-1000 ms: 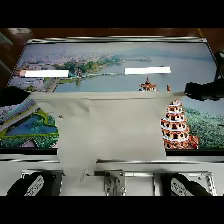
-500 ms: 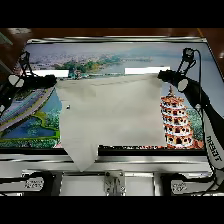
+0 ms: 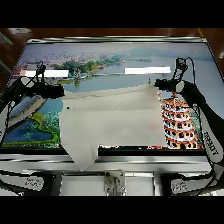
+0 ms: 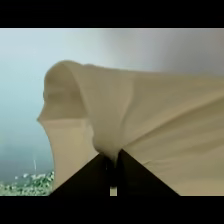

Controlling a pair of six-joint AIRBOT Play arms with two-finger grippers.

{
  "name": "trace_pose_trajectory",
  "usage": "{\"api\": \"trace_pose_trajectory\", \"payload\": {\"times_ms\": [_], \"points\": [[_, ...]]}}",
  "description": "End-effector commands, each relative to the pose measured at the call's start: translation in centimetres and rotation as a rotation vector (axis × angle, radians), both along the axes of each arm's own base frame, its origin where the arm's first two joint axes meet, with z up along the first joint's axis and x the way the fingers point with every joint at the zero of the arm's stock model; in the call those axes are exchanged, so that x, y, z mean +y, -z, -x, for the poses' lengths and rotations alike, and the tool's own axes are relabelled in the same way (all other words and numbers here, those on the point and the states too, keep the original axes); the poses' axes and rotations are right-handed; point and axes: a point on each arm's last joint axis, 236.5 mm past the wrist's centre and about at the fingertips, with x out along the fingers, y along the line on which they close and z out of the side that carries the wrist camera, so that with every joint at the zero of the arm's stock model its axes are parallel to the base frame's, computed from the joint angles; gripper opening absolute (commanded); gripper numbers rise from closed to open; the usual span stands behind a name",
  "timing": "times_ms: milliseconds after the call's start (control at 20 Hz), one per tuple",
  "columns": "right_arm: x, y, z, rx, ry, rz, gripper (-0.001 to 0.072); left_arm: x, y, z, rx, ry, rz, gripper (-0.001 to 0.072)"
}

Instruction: Fold the shirts.

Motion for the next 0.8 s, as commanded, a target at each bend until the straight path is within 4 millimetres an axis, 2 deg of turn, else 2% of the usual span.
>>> {"api": "trace_pose_trajectory", "payload": {"times_ms": [0, 150, 200, 300, 400, 450, 500, 550, 600, 700, 750], "points": [[-0.2, 3.6, 5.7, 0.285, -0.033, -0.04, 0.0065, -1.0, 1.9, 6.7, 0.272, 0.111, 0.034, 0.0043], [0.6, 7.0, 10.4, 0.518, -0.073, -0.076, 0.0065, -1.1, 3.6, 8.7, 0.371, 0.063, 0.05, 0.0043], [0.9, 7.7, 11.3, 0.563, -0.082, -0.084, 0.0066, -1.0, 4.1, 9.3, 0.404, 0.052, 0.048, 0.0042], [1.2, 8.3, 12.2, 0.61, -0.088, -0.1, 0.0066, -1.0, 4.6, 10.0, 0.44, 0.057, 0.05, 0.0043], [1.6, 8.2, 12.4, 0.615, -0.085, -0.119, 0.0067, -1.0, 4.9, 10.0, 0.454, 0.04, 0.055, 0.0044], [1.8, 8.1, 12.3, 0.613, -0.084, -0.132, 0.012, -1.0, 4.8, 10.0, 0.455, 0.04, 0.056, 0.0064], [2.0, 8.0, 12.2, 0.607, -0.09, -0.14, 0.0286, -1.1, 4.5, 10.1, 0.457, 0.046, 0.057, 0.0148], [2.3, 7.5, 12.1, 0.591, -0.124, -0.139, 0.0418, -1.1, 4.0, 10.3, 0.469, 0.059, 0.061, 0.0263], [2.4, 6.6, 12.2, 0.578, -0.163, -0.124, 0.0476, -0.9, 3.0, 10.6, 0.485, 0.085, 0.065, 0.0345], [0.8, 4.0, 12.8, 0.55, -0.196, -0.046, 0.0476, 0.2, 0.4, 11.2, 0.505, 0.114, 0.072, 0.0347], [-0.9, 2.3, 13.3, 0.539, -0.187, 0.0, 0.0477, 1.0, -1.2, 11.4, 0.498, 0.105, 0.079, 0.0454]]}}
